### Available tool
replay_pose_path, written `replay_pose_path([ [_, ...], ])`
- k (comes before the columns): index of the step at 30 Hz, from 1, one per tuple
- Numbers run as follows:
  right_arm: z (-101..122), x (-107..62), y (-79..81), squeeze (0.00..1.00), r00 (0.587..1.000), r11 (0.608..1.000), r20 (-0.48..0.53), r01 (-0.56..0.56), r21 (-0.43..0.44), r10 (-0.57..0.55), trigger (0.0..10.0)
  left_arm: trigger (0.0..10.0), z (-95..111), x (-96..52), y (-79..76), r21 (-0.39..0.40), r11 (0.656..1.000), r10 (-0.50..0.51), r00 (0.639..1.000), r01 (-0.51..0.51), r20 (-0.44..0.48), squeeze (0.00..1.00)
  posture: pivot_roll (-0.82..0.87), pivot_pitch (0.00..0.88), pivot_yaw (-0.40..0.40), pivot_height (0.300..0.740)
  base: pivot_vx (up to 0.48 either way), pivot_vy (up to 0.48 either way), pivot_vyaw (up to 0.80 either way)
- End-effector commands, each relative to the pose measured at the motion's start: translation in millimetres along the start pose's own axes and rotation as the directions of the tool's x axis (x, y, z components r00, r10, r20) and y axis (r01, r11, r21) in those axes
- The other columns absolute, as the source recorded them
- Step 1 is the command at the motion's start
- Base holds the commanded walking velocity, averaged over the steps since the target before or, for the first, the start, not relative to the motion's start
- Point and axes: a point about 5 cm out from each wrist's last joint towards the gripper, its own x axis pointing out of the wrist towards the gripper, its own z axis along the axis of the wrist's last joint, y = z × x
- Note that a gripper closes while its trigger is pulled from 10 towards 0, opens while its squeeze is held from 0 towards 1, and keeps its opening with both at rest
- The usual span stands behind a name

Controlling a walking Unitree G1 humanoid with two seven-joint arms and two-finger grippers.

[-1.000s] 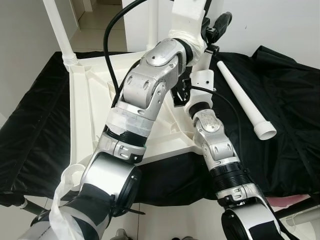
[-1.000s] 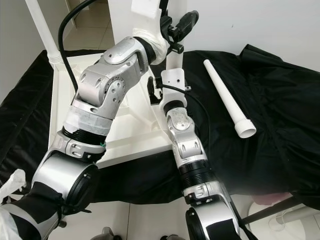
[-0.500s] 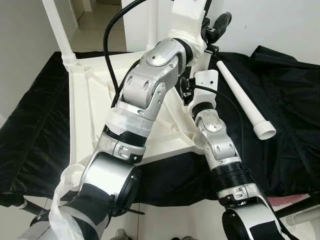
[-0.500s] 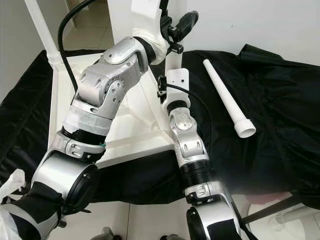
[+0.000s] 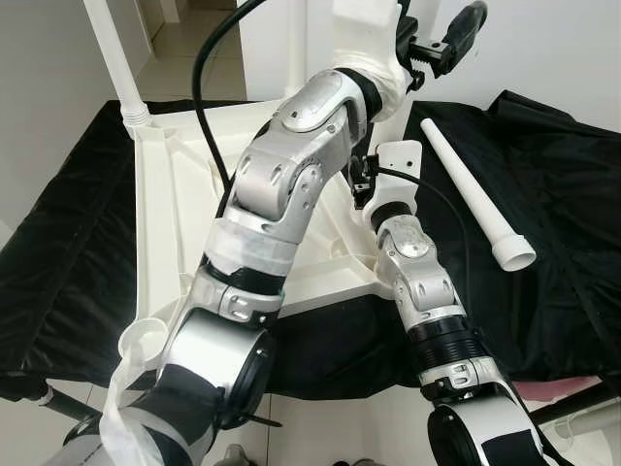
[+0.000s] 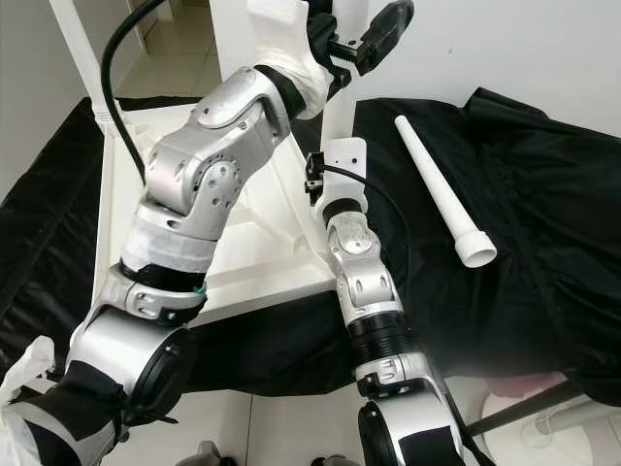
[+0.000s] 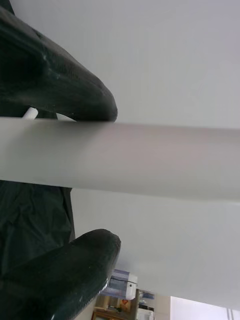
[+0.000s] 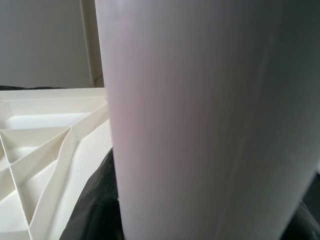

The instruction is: Building children table

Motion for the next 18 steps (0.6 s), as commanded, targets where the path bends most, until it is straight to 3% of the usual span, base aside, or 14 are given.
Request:
replay_pose_path([
  [1, -5, -2.4, -1.7, 0.00, 1.000, 1.000, -0.020, 0.015, 0.013, -0.015, 10.0, 10.0, 8, -3.4, -9.6, 0.022, 0.987, -0.160, 0.986, 0.159, 0.042, 0.00, -0.06, 0.022, -0.009, 0.740, 0.000, 0.000, 0.00],
  [7, -9, -5.6, -11.8, 0.00, 0.998, 0.998, -0.032, 0.053, 0.022, -0.052, 10.0, 10.0, 12, -15.2, 1.2, 0.024, 0.991, -0.135, 0.987, 0.133, 0.083, 0.00, -0.06, 0.014, -0.008, 0.740, 0.000, 0.000, 0.00],
  [11, -9, -8.2, -20.8, 0.00, 0.996, 0.996, -0.026, 0.083, 0.022, -0.083, 10.0, 10.0, 3, -24.5, 18.6, 0.060, 0.997, -0.057, 0.997, 0.055, 0.046, 0.00, -0.06, 0.009, -0.008, 0.740, 0.000, 0.000, 0.00],
  [13, -9, -8.2, -20.8, 0.00, 0.996, 0.996, -0.026, 0.083, 0.022, -0.083, 10.0, 10.0, 3, -24.5, 18.6, 0.060, 0.997, -0.057, 0.997, 0.055, 0.046, 0.00, -0.06, 0.009, -0.008, 0.740, 0.000, 0.000, 0.00],
  [14, -7, -10.0, -25.7, 0.00, 0.995, 0.995, -0.015, 0.100, 0.020, -0.100, 10.0, 10.0, -2, -32.1, 27.8, 0.095, 0.995, -0.016, 0.999, 0.013, 0.031, 0.00, -0.07, 0.005, -0.008, 0.740, 0.000, 0.000, 0.00],
  [18, -6, -12.9, -31.8, 0.00, 0.993, 0.993, 0.000, 0.120, 0.019, -0.120, 10.0, 10.0, -11, -42.8, 38.4, 0.146, 0.989, 0.037, 0.999, -0.036, 0.001, 0.00, -0.07, 0.004, -0.009, 0.740, 0.000, 0.000, 0.00],
])
